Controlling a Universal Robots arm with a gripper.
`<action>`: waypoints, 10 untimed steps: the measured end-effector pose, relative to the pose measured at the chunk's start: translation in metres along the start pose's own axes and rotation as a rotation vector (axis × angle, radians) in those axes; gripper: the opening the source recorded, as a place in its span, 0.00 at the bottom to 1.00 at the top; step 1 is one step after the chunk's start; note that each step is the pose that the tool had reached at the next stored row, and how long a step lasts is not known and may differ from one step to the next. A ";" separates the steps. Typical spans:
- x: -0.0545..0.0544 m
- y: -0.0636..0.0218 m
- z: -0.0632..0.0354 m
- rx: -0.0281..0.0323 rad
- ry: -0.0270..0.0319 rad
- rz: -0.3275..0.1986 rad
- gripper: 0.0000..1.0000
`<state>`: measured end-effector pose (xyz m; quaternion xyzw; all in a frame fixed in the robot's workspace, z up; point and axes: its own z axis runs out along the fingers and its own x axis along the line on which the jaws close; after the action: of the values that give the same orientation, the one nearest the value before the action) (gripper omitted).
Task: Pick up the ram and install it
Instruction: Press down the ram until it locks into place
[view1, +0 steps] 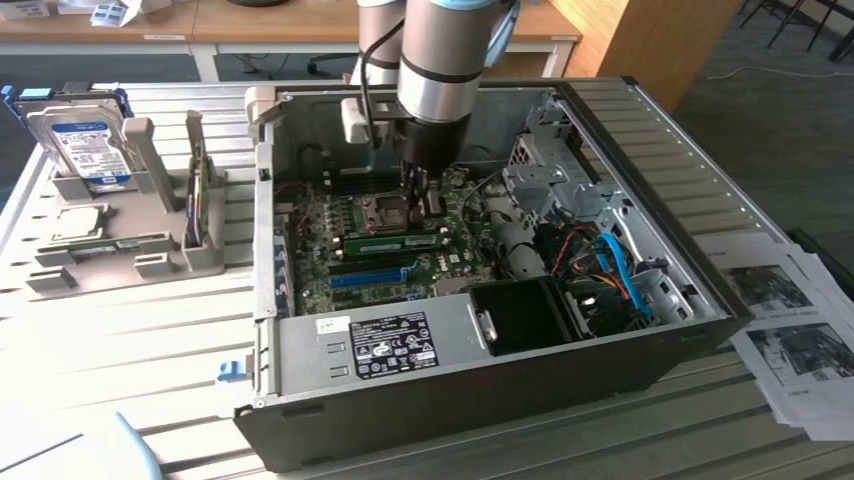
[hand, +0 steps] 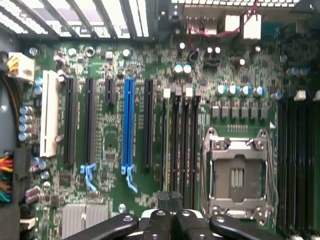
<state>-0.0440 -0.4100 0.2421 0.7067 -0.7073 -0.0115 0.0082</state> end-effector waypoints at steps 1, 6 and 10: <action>0.000 0.0021 0.0000 0.0000 0.0000 0.000 0.09; 0.000 0.0132 0.0004 0.0000 0.0000 0.000 0.09; 0.000 0.0248 0.0007 0.0000 0.0000 0.000 0.09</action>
<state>-0.0688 -0.4100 0.2421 0.7066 -0.7075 -0.0115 0.0082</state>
